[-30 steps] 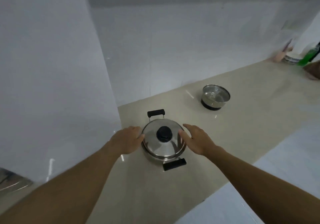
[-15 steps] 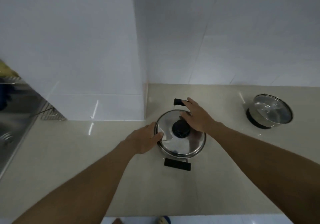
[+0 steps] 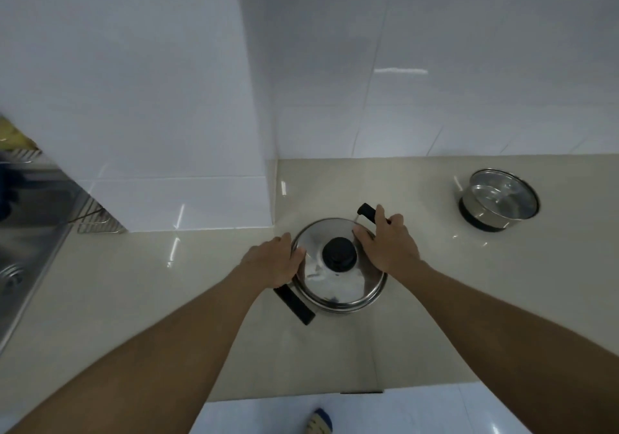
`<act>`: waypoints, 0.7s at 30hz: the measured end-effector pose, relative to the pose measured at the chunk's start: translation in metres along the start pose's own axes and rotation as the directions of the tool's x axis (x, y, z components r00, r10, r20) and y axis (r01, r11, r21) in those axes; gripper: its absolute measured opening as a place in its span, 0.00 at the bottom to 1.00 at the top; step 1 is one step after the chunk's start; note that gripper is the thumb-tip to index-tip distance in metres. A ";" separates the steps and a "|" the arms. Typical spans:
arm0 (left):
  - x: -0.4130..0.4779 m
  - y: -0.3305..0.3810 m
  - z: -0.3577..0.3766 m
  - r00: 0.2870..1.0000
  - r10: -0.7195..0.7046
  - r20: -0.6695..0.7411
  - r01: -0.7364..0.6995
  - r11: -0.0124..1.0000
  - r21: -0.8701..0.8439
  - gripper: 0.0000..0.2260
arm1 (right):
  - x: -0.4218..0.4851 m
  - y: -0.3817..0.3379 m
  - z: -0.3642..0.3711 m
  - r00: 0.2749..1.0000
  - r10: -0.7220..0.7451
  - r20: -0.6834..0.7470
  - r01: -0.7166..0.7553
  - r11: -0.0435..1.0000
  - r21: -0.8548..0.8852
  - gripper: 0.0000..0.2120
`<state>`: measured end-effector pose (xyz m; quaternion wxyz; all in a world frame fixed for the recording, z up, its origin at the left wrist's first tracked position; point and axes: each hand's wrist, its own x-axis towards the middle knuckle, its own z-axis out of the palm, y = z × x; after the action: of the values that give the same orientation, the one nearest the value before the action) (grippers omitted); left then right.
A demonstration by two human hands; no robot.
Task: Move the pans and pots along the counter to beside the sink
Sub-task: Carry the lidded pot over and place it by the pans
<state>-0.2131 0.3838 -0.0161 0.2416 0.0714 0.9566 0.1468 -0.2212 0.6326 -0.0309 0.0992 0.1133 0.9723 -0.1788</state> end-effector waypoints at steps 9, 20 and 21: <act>-0.044 -0.014 0.017 0.998 0.045 -0.052 -0.045 0.999 0.010 0.19 | -0.054 0.003 0.006 0.990 0.136 -0.029 -0.136 0.991 0.009 0.36; -0.048 -0.021 0.025 0.996 -0.090 -0.010 0.086 0.971 -0.224 0.22 | -0.024 0.012 -0.003 0.960 -0.273 -0.060 0.274 0.962 0.010 0.28; -0.047 -0.019 0.027 0.993 -0.117 -0.028 0.107 0.965 -0.240 0.22 | -0.020 0.013 0.000 0.954 -0.296 -0.052 0.297 0.954 0.026 0.26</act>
<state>-0.1605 0.3630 -0.0241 0.2362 -0.0152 0.9394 0.2482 -0.1990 0.6410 -0.0310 0.0464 -0.0279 0.9772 -0.2053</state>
